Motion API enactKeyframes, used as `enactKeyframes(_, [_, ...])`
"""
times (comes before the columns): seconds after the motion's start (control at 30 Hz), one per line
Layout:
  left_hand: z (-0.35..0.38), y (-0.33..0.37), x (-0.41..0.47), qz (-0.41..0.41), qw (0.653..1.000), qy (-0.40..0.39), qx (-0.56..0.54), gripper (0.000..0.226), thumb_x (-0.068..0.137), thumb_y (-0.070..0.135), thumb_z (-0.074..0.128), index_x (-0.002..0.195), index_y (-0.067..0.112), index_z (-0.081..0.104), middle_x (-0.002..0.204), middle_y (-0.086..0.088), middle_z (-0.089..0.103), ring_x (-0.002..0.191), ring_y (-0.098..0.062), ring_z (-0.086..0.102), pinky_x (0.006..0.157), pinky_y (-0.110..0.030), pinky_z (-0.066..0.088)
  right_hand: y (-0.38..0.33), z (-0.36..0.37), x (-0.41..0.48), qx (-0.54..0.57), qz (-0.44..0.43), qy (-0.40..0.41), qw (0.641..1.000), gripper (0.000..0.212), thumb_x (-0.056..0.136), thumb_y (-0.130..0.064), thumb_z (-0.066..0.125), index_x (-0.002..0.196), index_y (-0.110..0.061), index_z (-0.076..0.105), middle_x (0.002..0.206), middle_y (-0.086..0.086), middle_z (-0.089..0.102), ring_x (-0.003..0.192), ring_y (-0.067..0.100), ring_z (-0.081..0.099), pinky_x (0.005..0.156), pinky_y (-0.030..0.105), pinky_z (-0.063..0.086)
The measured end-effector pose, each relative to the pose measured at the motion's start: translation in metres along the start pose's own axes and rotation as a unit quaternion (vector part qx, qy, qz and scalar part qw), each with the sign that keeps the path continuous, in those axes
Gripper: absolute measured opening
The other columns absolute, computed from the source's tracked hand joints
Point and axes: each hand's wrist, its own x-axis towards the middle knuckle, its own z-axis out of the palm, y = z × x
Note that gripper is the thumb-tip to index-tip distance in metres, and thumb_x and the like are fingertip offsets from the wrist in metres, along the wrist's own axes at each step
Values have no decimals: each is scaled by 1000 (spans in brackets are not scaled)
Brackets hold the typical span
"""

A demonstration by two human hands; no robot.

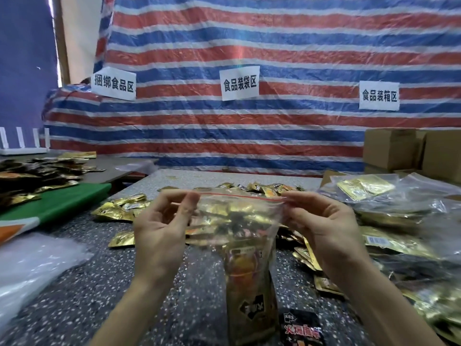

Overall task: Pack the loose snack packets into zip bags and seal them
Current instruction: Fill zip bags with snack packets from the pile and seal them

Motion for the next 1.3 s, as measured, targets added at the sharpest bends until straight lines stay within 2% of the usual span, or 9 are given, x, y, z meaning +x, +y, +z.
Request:
enactKeyframes(0.1, [-6, 5, 9, 15, 1000, -6, 3, 9, 83, 24, 68, 80, 28, 76, 74, 3, 72, 66, -4, 65, 57, -13, 52, -15, -7, 4, -127, -28, -41, 991, 32, 82, 15, 66, 82, -14, 81, 88, 9, 79, 83, 21, 76, 69, 20, 58])
enactKeyframes(0.17, [-9, 8, 13, 19, 1000, -15, 4, 8, 82, 27, 70, 79, 29, 77, 73, 4, 72, 67, -5, 67, 61, -14, 53, -28, -11, 7, -168, -20, -54, 984, 24, 81, 12, 70, 89, -9, 80, 88, 9, 79, 85, 23, 76, 72, 20, 59])
enactKeyframes(0.23, [-11, 12, 14, 26, 999, -25, -15, 11, 78, 40, 75, 81, 30, 78, 71, 4, 72, 68, -8, 66, 65, -16, 55, -39, -15, 9, -153, -5, -65, 986, 21, 73, 4, 78, 91, -7, 80, 91, 11, 79, 88, 25, 76, 75, 24, 60])
enactKeyframes(0.33, [-15, 14, 17, 26, 997, -38, -62, 36, 68, 55, 83, 86, 25, 80, 72, 2, 72, 67, -12, 66, 70, -20, 56, -47, -17, 8, -74, 19, -66, 995, 39, 53, -14, 87, 91, -11, 81, 97, 16, 77, 91, 28, 76, 77, 27, 60])
enactKeyframes(0.47, [-13, 10, 16, -2, 997, -40, -62, 43, 59, 56, 88, 86, 23, 81, 74, -2, 75, 65, -10, 68, 63, -18, 56, -36, -15, 5, -4, 56, -19, 998, 35, 49, -9, 85, 84, -11, 82, 97, 20, 76, 87, 28, 76, 71, 25, 61])
enactKeyframes(0.63, [-15, 7, 13, -18, 999, -42, -7, 15, 67, 29, 80, 81, 23, 81, 72, -6, 74, 62, -11, 68, 59, -17, 55, -23, -17, 1, 10, 67, 17, 998, 34, 54, -6, 81, 88, -9, 80, 96, 18, 77, 84, 24, 76, 67, 22, 59])
enactKeyframes(0.9, [-11, 17, 11, 6, 999, -46, 15, 8, 71, 18, 74, 75, 23, 79, 69, -3, 73, 61, -7, 67, 59, -14, 53, -35, -22, -6, -108, 12, 12, 994, 39, 47, -28, 85, 84, -17, 80, 91, 12, 78, 85, 25, 76, 71, 26, 62])
enactKeyframes(1.17, [-12, 18, 7, 19, 994, -108, 30, 9, 84, 20, 65, 81, 14, 70, 74, -4, 69, 67, -11, 65, 63, -16, 53, -42, -17, -11, -78, 17, -47, 996, 26, 61, -12, 74, 86, -15, 79, 81, 3, 72, 79, 19, 68, 72, 25, 59])
enactKeyframes(1.3, [-12, 22, 6, 50, 989, -138, 31, 4, 86, 26, 71, 84, 22, 72, 76, -3, 69, 67, -11, 65, 62, -16, 52, -60, -10, -13, -276, -38, -60, 958, 40, 66, -31, 86, 103, -36, 74, 102, -14, 72, 102, 7, 66, 86, 29, 50])
